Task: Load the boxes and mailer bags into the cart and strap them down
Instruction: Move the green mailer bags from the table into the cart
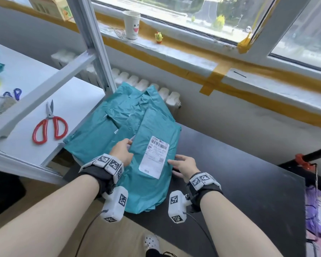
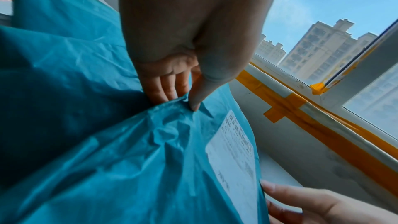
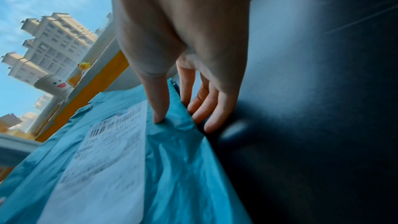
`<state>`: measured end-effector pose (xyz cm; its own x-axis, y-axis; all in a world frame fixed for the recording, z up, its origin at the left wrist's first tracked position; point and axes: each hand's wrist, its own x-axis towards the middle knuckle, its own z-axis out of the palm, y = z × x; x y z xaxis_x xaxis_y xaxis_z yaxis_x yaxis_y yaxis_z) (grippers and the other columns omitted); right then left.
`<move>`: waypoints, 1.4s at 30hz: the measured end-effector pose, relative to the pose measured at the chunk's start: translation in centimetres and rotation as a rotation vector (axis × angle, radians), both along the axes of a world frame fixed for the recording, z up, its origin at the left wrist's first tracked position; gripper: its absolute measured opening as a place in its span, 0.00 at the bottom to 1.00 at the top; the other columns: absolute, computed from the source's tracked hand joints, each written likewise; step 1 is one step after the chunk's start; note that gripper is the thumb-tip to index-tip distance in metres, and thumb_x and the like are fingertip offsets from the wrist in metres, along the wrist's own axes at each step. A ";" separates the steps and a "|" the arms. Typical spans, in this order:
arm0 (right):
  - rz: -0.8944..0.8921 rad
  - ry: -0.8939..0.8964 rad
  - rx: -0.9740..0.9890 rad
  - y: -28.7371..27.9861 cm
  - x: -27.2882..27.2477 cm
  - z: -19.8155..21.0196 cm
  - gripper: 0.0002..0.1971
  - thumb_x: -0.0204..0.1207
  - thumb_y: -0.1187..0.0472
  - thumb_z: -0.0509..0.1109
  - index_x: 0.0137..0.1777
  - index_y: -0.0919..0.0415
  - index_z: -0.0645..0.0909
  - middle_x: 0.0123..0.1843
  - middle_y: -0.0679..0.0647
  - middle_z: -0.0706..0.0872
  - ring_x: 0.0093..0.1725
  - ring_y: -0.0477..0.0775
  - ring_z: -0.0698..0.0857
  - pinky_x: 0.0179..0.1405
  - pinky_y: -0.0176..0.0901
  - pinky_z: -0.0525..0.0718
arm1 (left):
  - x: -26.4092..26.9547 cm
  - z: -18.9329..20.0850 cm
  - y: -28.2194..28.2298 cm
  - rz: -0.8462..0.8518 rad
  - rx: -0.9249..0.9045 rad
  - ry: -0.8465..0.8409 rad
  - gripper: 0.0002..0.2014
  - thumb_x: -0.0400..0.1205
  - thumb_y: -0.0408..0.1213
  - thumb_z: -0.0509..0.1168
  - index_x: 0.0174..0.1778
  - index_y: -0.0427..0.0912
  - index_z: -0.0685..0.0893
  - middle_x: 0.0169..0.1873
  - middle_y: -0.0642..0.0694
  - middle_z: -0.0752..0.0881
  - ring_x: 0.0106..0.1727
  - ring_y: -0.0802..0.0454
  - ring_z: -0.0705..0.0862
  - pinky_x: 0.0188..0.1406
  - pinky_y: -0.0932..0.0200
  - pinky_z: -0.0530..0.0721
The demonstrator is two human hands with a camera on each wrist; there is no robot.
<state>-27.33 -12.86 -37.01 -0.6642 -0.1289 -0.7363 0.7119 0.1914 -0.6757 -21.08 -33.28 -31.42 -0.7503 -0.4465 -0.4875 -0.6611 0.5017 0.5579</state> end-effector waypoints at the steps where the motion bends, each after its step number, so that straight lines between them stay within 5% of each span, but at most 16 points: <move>1: -0.005 -0.018 -0.032 0.5 0.5 0.1 0.22 0.72 0.72 0.75 0.66 0.67 0.78 0.54 0.56 0.87 0.58 0.56 0.85 0.68 0.58 0.80 | 0.5 0.3 0.0 0.008 0.027 0.013 0.14 0.76 0.25 0.65 0.55 0.44 0.79 0.52 0.36 0.87 0.54 0.39 0.85 0.57 0.50 0.82; 5: -0.041 0.012 -0.135 2.5 3.1 1.4 0.21 0.70 0.75 0.74 0.62 0.61 0.79 0.52 0.56 0.88 0.58 0.56 0.85 0.67 0.56 0.80 | 2.9 1.3 0.9 0.009 0.086 0.076 0.15 0.74 0.21 0.66 0.43 0.48 0.78 0.37 0.36 0.86 0.45 0.39 0.86 0.54 0.47 0.84; 8: -0.050 0.060 -0.186 4.7 5.8 3.0 0.24 0.70 0.77 0.73 0.64 0.60 0.79 0.54 0.59 0.88 0.56 0.57 0.86 0.57 0.51 0.85 | 5.3 2.6 3.0 0.001 0.083 0.104 0.15 0.75 0.20 0.66 0.48 0.45 0.76 0.30 0.47 0.77 0.40 0.47 0.79 0.46 0.58 0.78; 15: -0.203 0.198 -0.185 13.5 15.9 6.6 0.27 0.70 0.80 0.72 0.66 0.58 0.75 0.49 0.58 0.86 0.47 0.54 0.86 0.37 0.41 0.85 | 12.7 4.5 11.2 -0.145 0.110 0.191 0.17 0.74 0.24 0.69 0.57 0.42 0.78 0.43 0.39 0.82 0.42 0.45 0.80 0.54 0.52 0.81; 21: -0.362 0.240 -0.106 24.0 25.9 8.5 0.29 0.70 0.80 0.72 0.69 0.59 0.74 0.46 0.57 0.85 0.43 0.53 0.86 0.33 0.42 0.85 | 18.8 5.2 21.4 -0.335 0.189 0.211 0.18 0.73 0.25 0.69 0.51 0.50 0.77 0.36 0.42 0.88 0.41 0.43 0.86 0.48 0.52 0.85; 27: -0.533 0.272 -0.052 34.2 32.2 10.1 0.31 0.71 0.80 0.70 0.74 0.62 0.70 0.50 0.60 0.86 0.48 0.59 0.86 0.42 0.48 0.86 | 21.1 6.2 32.3 -0.517 0.266 0.210 0.21 0.75 0.23 0.68 0.55 0.52 0.76 0.37 0.37 0.87 0.37 0.42 0.86 0.42 0.51 0.87; 30: -0.613 0.291 -0.059 39.4 33.4 10.8 0.29 0.72 0.82 0.67 0.74 0.69 0.69 0.64 0.68 0.82 0.51 0.59 0.84 0.31 0.42 0.86 | 20.8 6.6 37.9 -0.595 0.275 0.201 0.21 0.74 0.25 0.69 0.56 0.52 0.75 0.41 0.35 0.88 0.43 0.39 0.89 0.49 0.43 0.88; 32: -0.655 0.306 -0.068 43.2 33.4 11.1 0.26 0.72 0.84 0.66 0.71 0.73 0.72 0.61 0.69 0.83 0.45 0.57 0.85 0.28 0.40 0.87 | 20.1 6.8 42.0 -0.625 0.305 0.190 0.20 0.75 0.28 0.70 0.57 0.53 0.74 0.42 0.35 0.89 0.43 0.40 0.89 0.49 0.41 0.88; 35: -0.686 0.321 -0.041 49.4 32.4 11.2 0.26 0.71 0.83 0.68 0.70 0.71 0.73 0.56 0.64 0.85 0.43 0.55 0.86 0.33 0.42 0.87 | 18.2 6.4 48.5 -0.627 0.333 0.195 0.15 0.78 0.33 0.68 0.58 0.51 0.75 0.44 0.36 0.89 0.45 0.39 0.89 0.48 0.40 0.88; 42: -0.624 0.274 0.052 63.7 26.2 9.9 0.30 0.70 0.83 0.69 0.72 0.71 0.71 0.65 0.65 0.82 0.55 0.60 0.83 0.45 0.52 0.86 | 13.0 3.9 62.7 -0.529 0.336 0.176 0.16 0.80 0.30 0.65 0.63 0.43 0.76 0.52 0.36 0.86 0.51 0.38 0.87 0.52 0.41 0.87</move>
